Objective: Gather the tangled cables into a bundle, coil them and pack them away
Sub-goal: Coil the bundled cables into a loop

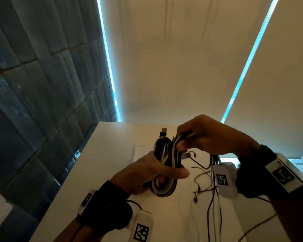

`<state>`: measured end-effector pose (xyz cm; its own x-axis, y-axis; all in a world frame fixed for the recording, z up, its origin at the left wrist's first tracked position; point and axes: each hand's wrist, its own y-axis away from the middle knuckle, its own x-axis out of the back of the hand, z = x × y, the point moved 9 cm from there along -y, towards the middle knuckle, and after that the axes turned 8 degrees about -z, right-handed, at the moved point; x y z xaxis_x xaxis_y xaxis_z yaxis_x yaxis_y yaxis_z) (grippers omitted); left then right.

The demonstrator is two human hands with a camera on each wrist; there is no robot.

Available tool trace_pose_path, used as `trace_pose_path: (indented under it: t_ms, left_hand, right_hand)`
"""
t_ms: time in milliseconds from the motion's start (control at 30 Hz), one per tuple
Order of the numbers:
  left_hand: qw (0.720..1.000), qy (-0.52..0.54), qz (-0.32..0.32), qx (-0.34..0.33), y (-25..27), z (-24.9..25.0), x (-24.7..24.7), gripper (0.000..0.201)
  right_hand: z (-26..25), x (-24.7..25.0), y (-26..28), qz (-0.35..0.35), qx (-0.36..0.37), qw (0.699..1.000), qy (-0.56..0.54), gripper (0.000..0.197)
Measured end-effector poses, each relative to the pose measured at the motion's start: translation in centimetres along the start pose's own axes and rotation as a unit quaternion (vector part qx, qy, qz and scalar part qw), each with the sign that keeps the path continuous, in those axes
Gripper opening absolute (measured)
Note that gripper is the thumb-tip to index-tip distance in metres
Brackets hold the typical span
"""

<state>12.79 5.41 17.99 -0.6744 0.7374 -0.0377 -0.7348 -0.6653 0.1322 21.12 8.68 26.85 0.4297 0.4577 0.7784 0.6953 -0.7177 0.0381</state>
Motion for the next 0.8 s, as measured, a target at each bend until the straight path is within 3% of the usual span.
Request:
trace_pose_path:
  t_ms: [100, 233, 367, 500, 600, 700, 800]
  left_hand:
    - [1.000, 0.016, 0.015, -0.018, -0.1, 0.2, 0.1, 0.029]
    - [0.989, 0.136, -0.008, -0.050, -0.2, -0.5, -0.7, 0.031]
    - [0.961, 0.266, -0.064, -0.034, -0.5, -1.8, -2.2, 0.019]
    - [0.968, 0.250, -0.031, -0.010, -0.6, -2.3, -1.0, 0.039]
    - [0.971, 0.241, 0.003, -0.012, -0.4, -2.4, 0.2, 0.052]
    - [0.977, 0.210, 0.027, -0.007, 0.1, -2.9, 1.3, 0.059]
    - [0.978, 0.203, 0.038, 0.008, -0.1, -3.7, 1.7, 0.064]
  right_hand:
    - [0.2, -0.5, -1.0, -0.003, -0.007, 1.000, 0.027, 0.009]
    - [0.9, -0.6, -1.4, 0.019, -0.022, 0.999, 0.038, 0.017]
    - [1.8, -1.4, -0.7, -0.006, -0.029, 0.994, -0.101, 0.017]
    - [3.5, -2.8, 0.9, -0.022, -0.039, 0.970, -0.239, 0.031]
    - [5.4, -3.9, 2.2, -0.006, -0.018, 0.935, -0.353, 0.049]
    - [7.7, -4.6, 3.7, 0.048, -0.014, 0.905, -0.423, 0.057]
    - [9.2, -4.6, 4.5, 0.147, -0.033, 0.873, -0.463, 0.055]
